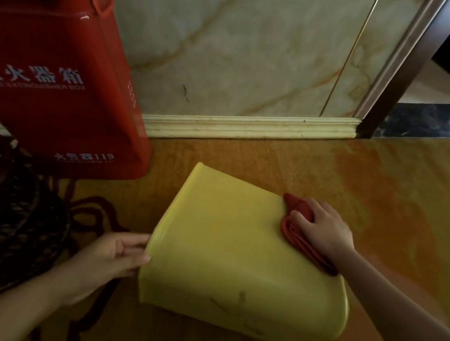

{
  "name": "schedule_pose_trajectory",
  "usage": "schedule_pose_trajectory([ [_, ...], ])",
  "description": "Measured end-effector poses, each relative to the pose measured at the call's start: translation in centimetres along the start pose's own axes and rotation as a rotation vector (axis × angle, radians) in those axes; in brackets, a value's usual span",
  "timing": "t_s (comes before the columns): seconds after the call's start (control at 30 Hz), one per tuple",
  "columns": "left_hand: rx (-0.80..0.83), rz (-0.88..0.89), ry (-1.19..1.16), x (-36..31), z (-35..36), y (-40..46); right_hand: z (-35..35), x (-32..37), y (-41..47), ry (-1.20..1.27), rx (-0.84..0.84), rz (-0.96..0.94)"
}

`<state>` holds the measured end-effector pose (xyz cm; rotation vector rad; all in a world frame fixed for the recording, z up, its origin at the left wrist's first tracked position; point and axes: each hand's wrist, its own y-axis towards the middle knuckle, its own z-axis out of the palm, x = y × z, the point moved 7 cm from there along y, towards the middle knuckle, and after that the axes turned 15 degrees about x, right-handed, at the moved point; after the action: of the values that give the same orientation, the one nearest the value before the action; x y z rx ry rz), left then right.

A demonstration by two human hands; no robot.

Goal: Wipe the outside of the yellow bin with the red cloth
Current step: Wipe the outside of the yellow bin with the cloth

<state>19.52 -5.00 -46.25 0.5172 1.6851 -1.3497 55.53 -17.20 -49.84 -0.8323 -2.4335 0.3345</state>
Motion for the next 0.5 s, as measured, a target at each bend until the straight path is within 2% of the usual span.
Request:
schedule_pose_trajectory([
  [0.07, -0.077, 0.08, 0.012, -0.4, 0.3, 0.0, -0.4, 0.9, 0.6, -0.011, -0.009, 0.074],
  [0.13, -0.113, 0.163, 0.082, -2.9, 0.1, 0.8, -0.7, 4.1, 1.4, -0.014, 0.029, 0.059],
  [0.27, -0.133, 0.217, 0.116, -7.5, -0.4, 2.8, 0.3, 16.6, -0.1, 0.055, 0.208, -0.343],
  [0.3, -0.144, 0.21, 0.088, -7.8, -0.5, 3.1, 0.3, 18.8, -1.4, 0.022, 0.199, -0.416],
  [0.37, -0.159, 0.182, 0.044, -7.9, -0.5, 3.8, -0.1, 20.2, -4.1, -0.108, 0.044, -0.514],
  [0.43, -0.189, 0.156, 0.003, -7.4, -1.1, 4.3, 0.0, 18.2, -6.9, -0.269, -0.08, -0.598],
  [0.5, -0.235, 0.137, -0.044, -7.1, -1.9, 4.7, -0.3, 14.7, -7.9, -0.408, -0.086, -0.649],
])
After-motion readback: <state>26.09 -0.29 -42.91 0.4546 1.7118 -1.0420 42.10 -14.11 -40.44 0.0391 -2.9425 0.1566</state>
